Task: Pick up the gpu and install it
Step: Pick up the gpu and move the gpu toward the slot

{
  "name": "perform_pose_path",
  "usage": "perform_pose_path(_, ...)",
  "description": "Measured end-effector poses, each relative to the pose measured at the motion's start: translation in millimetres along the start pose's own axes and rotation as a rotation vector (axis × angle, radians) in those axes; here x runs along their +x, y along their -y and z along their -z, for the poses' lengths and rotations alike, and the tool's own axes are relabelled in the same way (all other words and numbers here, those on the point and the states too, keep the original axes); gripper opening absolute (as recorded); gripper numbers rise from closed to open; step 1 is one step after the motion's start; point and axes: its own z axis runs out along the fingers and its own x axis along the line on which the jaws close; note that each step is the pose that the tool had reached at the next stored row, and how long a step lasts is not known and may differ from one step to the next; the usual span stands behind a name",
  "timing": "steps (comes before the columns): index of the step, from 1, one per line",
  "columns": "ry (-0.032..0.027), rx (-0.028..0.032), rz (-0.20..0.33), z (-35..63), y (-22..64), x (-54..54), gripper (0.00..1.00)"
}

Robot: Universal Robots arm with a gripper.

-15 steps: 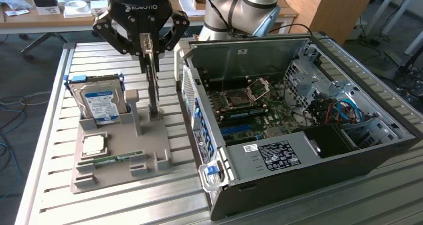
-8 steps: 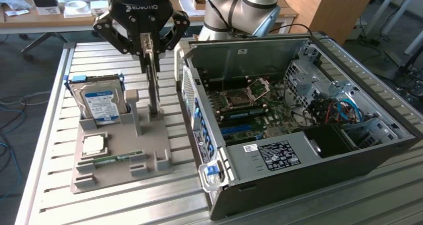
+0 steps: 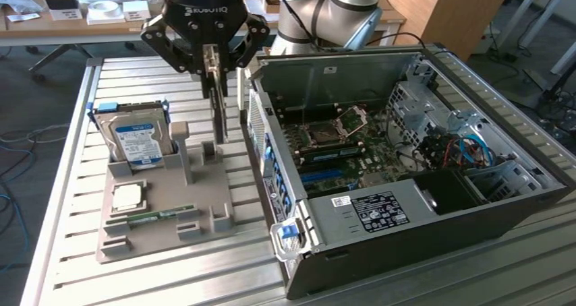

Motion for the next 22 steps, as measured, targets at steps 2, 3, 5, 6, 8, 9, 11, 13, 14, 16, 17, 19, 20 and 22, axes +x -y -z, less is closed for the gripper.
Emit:
perform_pose_path(2,-0.0001,0.0,0.0,-0.1,-0.2,-4.7,0.27)
perform_pose_path(3,-0.0001,0.0,0.0,-0.2,-0.2,-7.1,0.27)
perform_pose_path(5,-0.0001,-0.0001,0.0,-0.3,-0.4,-12.2,0.27)
perform_pose_path(6,0.0,-0.0003,0.0,-0.4,-0.5,-15.0,0.27)
perform_pose_path(8,0.0,-0.0009,0.0,-0.5,-0.7,-21.3,0.27)
perform_pose_path(9,0.0,-0.0013,0.0,-0.6,-0.8,-24.7,0.27)
perform_pose_path(11,-0.0002,-0.0025,0.0,-0.8,-1.0,-31.8,0.27)
perform_pose_path(13,-0.0001,-0.0037,0.0,-1.0,-1.3,-39.2,0.27)
perform_pose_path(14,-0.0001,-0.0043,0.0,-1.1,-1.4,-43.0,0.27)
perform_pose_path(16,-0.0002,-0.0057,0.0,-1.3,-1.6,-51.5,0.27)
perform_pose_path(17,-0.0002,-0.0064,0.0,-1.4,-1.8,-55.6,0.27)
perform_pose_path(19,-0.0003,-0.0079,0.0,-1.6,-2.1,-64.4,0.27)
perform_pose_path(20,-0.0003,-0.0087,0.0,-1.8,-2.2,-69.0,0.27)
perform_pose_path(22,-0.0004,-0.0105,0.0,-2.0,-2.5,-78.4,0.27)
